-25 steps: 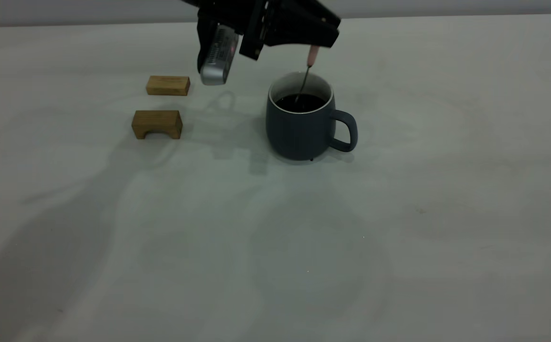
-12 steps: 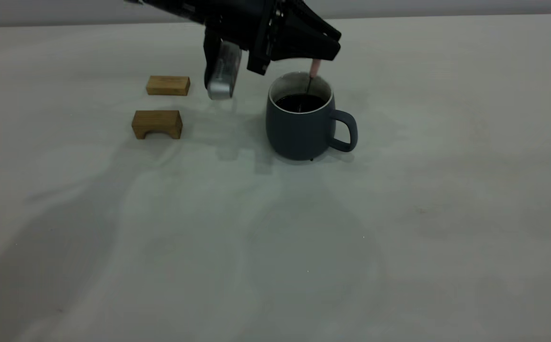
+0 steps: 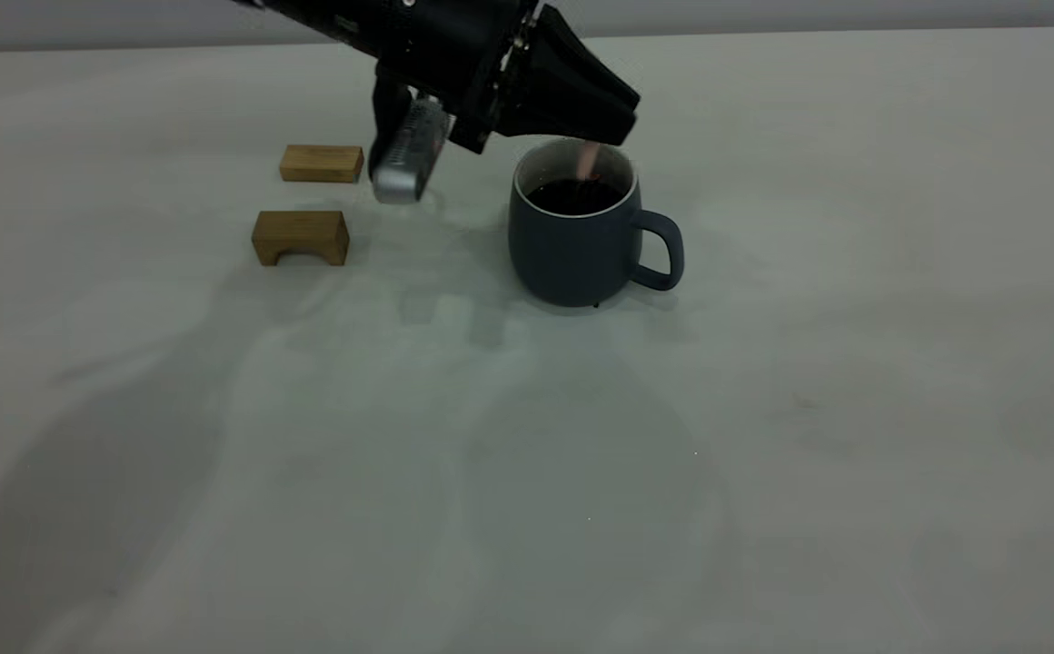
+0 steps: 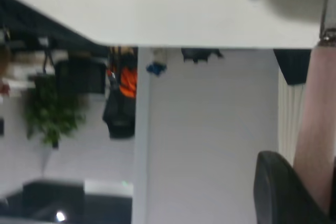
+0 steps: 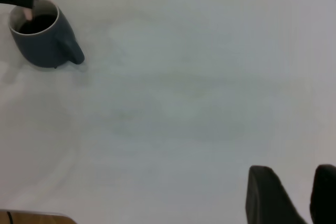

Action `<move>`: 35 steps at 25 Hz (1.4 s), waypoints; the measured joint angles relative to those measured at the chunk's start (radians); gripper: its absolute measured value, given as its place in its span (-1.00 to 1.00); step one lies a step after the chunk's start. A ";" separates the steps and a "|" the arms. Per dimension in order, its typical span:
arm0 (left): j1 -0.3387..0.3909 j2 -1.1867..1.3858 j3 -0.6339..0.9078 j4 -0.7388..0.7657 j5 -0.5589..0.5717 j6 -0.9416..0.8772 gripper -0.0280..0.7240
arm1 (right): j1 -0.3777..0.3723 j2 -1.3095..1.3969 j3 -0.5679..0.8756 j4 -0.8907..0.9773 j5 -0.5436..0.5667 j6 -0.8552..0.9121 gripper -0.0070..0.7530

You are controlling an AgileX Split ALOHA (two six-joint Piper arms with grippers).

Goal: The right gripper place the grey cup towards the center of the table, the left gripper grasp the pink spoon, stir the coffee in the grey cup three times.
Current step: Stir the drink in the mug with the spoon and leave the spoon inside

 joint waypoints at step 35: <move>-0.001 0.058 -0.188 0.029 0.031 -0.017 -0.51 | 0.000 0.000 0.000 0.000 0.000 0.000 -0.35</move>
